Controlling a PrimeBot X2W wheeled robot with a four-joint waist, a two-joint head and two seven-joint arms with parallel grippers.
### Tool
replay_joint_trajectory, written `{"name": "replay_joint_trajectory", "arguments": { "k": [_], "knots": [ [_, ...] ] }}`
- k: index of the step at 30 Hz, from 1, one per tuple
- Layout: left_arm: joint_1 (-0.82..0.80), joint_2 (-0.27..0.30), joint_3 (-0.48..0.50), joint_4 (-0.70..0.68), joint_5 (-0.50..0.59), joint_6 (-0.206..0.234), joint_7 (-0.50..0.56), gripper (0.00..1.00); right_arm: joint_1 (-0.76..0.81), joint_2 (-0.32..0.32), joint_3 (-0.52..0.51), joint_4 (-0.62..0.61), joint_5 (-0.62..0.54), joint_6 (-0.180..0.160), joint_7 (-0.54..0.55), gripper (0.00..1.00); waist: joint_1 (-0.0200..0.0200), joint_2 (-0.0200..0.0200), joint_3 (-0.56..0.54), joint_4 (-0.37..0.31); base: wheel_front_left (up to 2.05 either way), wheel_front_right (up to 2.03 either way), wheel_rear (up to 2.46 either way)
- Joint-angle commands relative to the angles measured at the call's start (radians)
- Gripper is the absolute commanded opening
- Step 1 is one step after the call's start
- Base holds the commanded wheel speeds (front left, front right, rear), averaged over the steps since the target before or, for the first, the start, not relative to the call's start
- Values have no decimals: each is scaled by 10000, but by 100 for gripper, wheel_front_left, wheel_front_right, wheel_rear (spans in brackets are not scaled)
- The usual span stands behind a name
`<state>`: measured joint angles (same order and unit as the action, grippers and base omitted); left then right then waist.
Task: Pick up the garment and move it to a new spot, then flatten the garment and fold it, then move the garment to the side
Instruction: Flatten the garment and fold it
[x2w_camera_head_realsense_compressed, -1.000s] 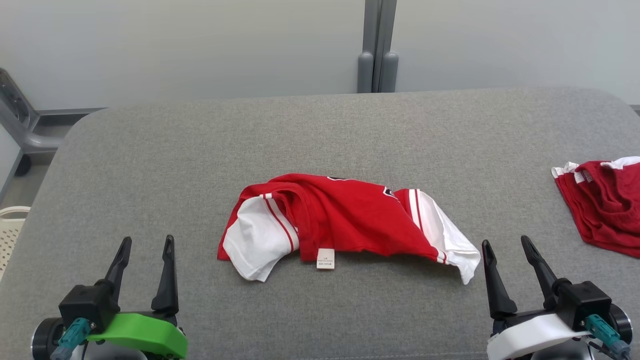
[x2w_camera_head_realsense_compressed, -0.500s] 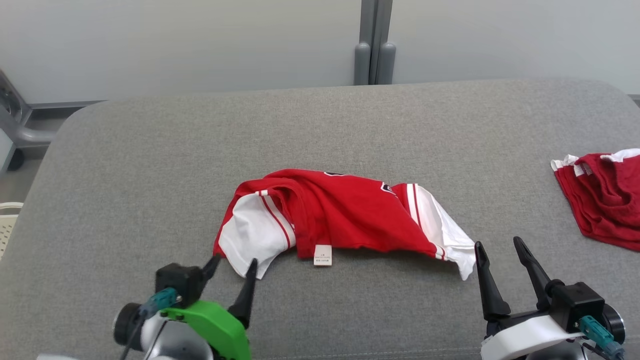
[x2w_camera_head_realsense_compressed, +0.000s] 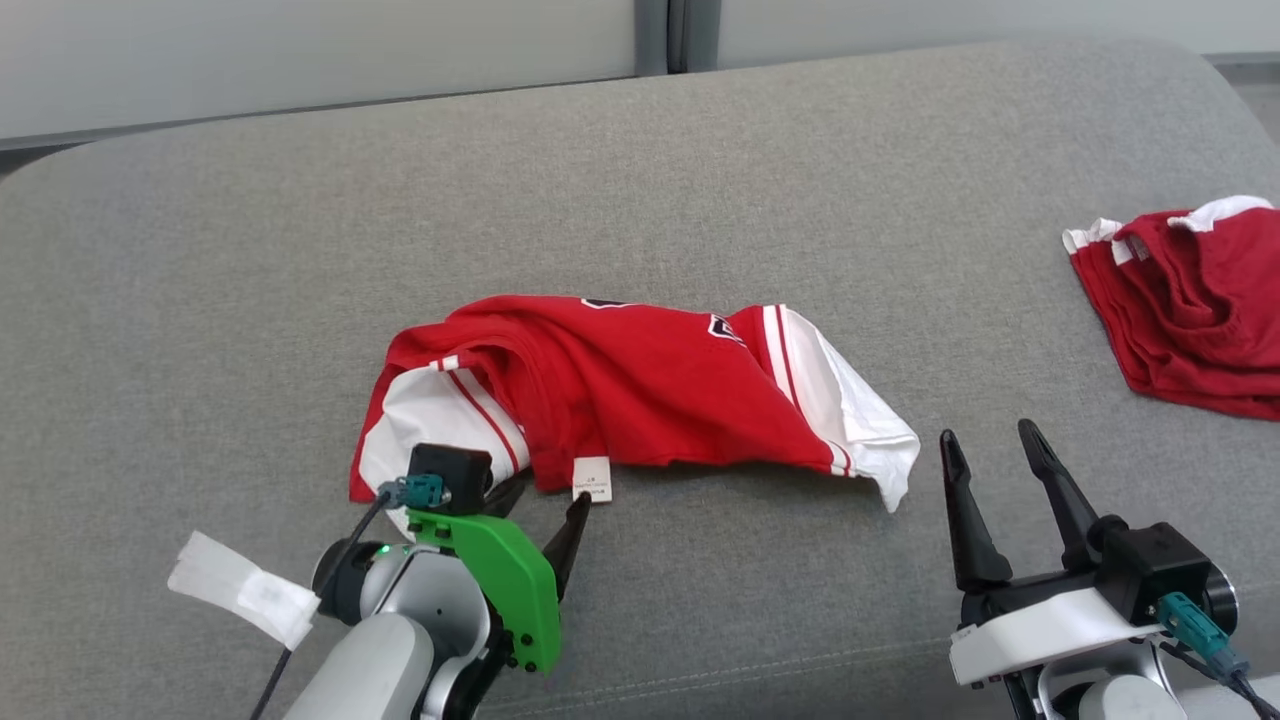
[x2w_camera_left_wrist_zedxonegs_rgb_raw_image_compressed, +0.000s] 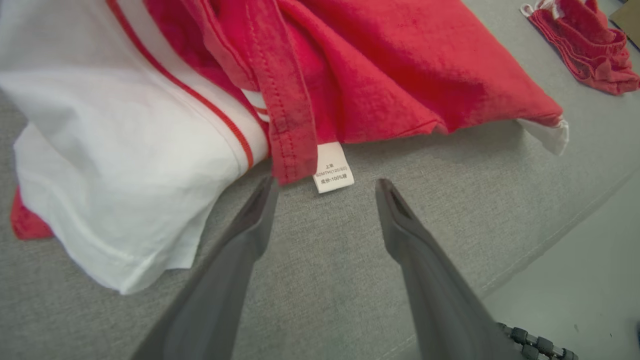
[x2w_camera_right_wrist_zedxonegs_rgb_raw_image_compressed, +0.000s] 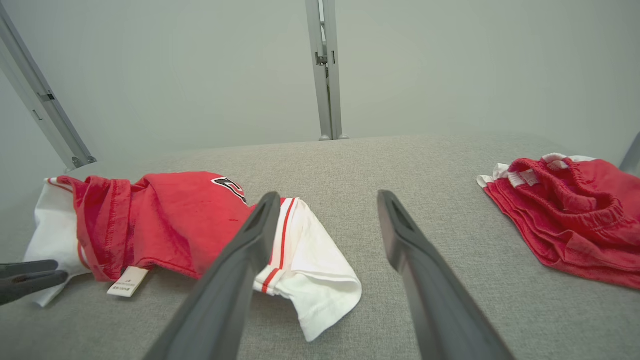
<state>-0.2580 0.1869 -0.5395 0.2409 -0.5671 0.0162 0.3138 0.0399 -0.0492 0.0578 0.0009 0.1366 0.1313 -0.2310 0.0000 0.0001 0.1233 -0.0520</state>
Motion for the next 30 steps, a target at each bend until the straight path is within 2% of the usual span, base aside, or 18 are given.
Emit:
{"name": "replay_joint_trajectory", "arguments": {
  "k": [1, 8, 9, 10, 12, 13, 17, 21, 26, 30],
  "knots": [
    [-362, -23, 84, 276, -12, -51, -68, 100, -183, -26, -3, 63, 86, -12, -103, 100, 0, -1, 631, -546, 0, 0, 0],
    [-1060, -160, 219, 1284, -130, -217, -330, 100, -486, -25, -59, 208, 113, -12, -245, 100, 0, -1, 990, -761, 0, 0, 0],
    [-1098, -196, 246, 1381, -163, -226, -388, 91, -501, -25, -64, 223, 110, -12, -261, 100, 0, -1, 998, -764, 0, 0, 0],
    [-1157, -200, 279, 1442, -117, -180, -499, 65, -506, -23, -73, 239, 107, -12, -262, 100, 0, -1, 1010, -767, 0, 0, 0],
    [-1214, -209, 302, 1621, -104, -172, -610, 29, -546, -23, -93, 275, 105, -12, -288, 100, 0, -1, 1020, -754, 0, 0, 0],
    [-1267, -210, 341, 1683, -64, -111, -718, 0, -581, -23, -87, 289, 111, -12, -298, 100, 0, -1, 1024, -745, 0, 0, 0],
    [-1345, -236, 299, 1843, -30, -155, -899, 0, -637, -25, -94, 332, 97, -12, -316, 100, 0, -1, 1017, -680, 0, 0, 0],
    [-1049, -173, 183, 1336, -138, -359, -941, 0, -584, -26, -174, 386, 96, -12, -338, 100, 0, -1, 901, -574, 0, 0, 0],
    [-370, 261, 17, -278, -512, -727, -420, 0, -444, -23, -255, 444, 193, -12, -344, 100, 0, -1, 743, -329, 0, 0, 0],
    [225, 814, 25, -1886, -892, -816, 189, 0, -449, -26, -289, 459, 220, -12, -336, 100, 0, -1, 700, -96, 0, 0, 0]
  ]
}}
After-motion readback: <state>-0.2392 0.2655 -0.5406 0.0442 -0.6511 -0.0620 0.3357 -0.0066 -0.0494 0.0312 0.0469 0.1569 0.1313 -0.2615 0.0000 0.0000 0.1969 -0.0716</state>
